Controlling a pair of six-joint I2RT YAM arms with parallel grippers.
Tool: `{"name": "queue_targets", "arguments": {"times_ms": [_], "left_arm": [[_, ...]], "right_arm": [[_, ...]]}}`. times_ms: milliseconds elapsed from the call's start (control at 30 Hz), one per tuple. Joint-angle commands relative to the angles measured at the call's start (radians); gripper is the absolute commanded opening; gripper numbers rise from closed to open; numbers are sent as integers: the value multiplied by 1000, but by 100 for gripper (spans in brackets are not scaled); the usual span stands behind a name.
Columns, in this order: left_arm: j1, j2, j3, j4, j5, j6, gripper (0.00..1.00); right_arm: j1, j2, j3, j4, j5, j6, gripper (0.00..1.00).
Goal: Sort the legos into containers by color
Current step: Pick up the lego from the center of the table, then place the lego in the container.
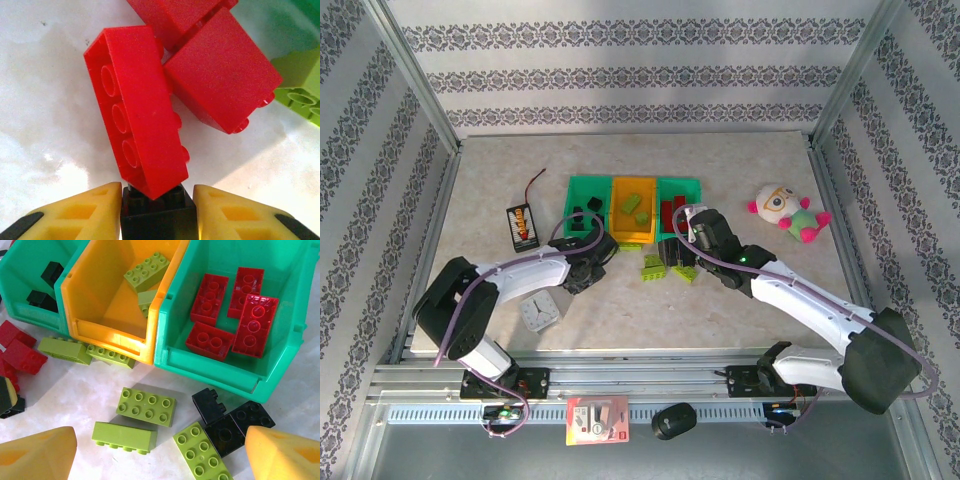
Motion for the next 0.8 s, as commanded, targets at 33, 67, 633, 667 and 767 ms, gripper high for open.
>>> {"name": "queue_targets", "arguments": {"times_ms": [33,67,633,667,767], "left_arm": [[-1,-70,-8,-57,0,-8,35],[0,-80,-9,-63,-5,-6,35],[141,-101,197,24,-191,346,34],[162,-74,216,48,-176,358,34],[201,18,295,84,-164,402,34]], "right_arm": [[9,11,12,24,-17,9,87],[9,13,13,25,-17,8,87],[10,19,12,41,-37,24,87],[11,18,10,44,-36,26,87],[11,21,10,42,-40,27,87]]}}
